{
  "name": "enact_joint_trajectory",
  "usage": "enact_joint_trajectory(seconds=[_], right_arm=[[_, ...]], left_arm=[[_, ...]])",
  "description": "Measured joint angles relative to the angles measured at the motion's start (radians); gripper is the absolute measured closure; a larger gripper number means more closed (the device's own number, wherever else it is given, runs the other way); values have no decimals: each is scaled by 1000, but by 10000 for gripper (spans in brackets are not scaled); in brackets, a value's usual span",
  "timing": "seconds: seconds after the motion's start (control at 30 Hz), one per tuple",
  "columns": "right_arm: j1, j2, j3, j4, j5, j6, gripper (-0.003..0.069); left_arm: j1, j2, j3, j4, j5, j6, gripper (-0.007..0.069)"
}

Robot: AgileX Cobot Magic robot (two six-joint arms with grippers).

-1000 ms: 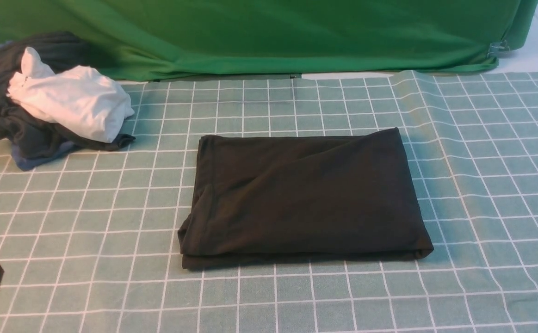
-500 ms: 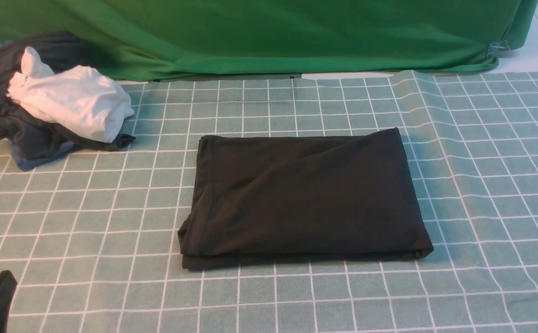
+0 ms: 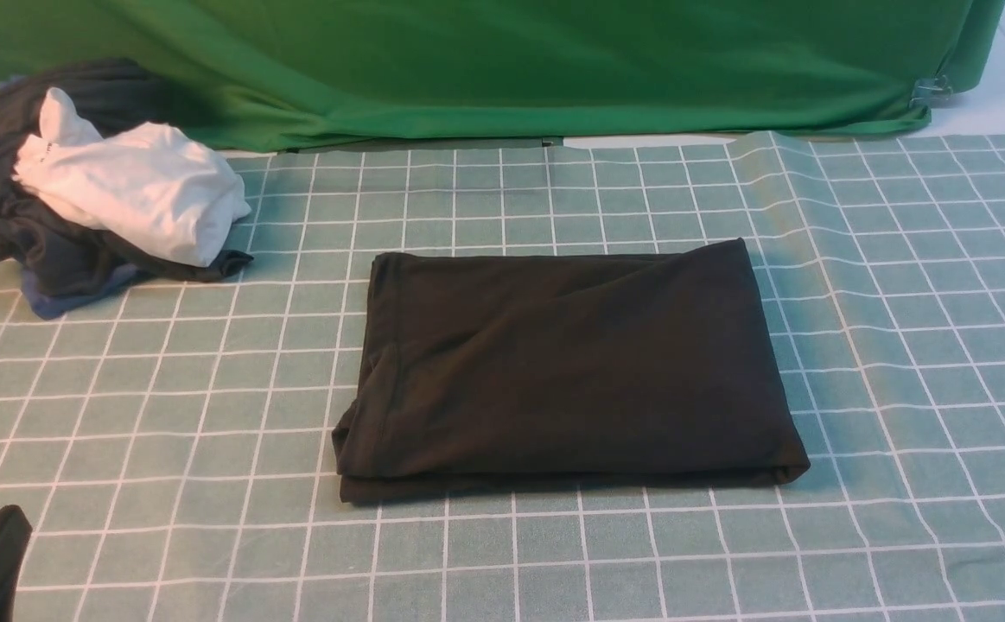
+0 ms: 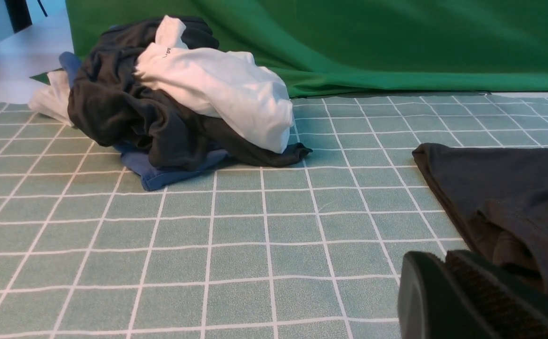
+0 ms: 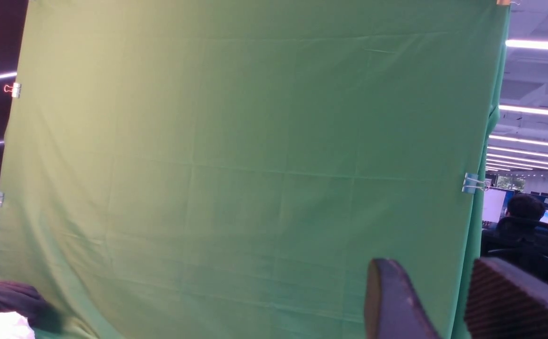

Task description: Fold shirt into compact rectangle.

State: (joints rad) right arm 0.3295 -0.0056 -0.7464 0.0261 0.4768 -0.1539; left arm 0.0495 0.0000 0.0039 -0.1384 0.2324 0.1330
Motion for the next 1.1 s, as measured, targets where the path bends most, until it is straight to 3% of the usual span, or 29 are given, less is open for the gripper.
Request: enact_joint_trajectory(seconds=[0.6, 0.9, 1.1], right_arm=[[-9, 0, 52, 22, -42, 45, 422], [-237, 4, 399, 26, -209, 48, 422], [-288, 6, 681, 26, -259, 8, 422]], left_arm=[[0, 0, 0, 0, 0, 0, 613], [0, 0, 0, 0, 0, 0, 613], [0, 0, 0, 0, 0, 0, 612]])
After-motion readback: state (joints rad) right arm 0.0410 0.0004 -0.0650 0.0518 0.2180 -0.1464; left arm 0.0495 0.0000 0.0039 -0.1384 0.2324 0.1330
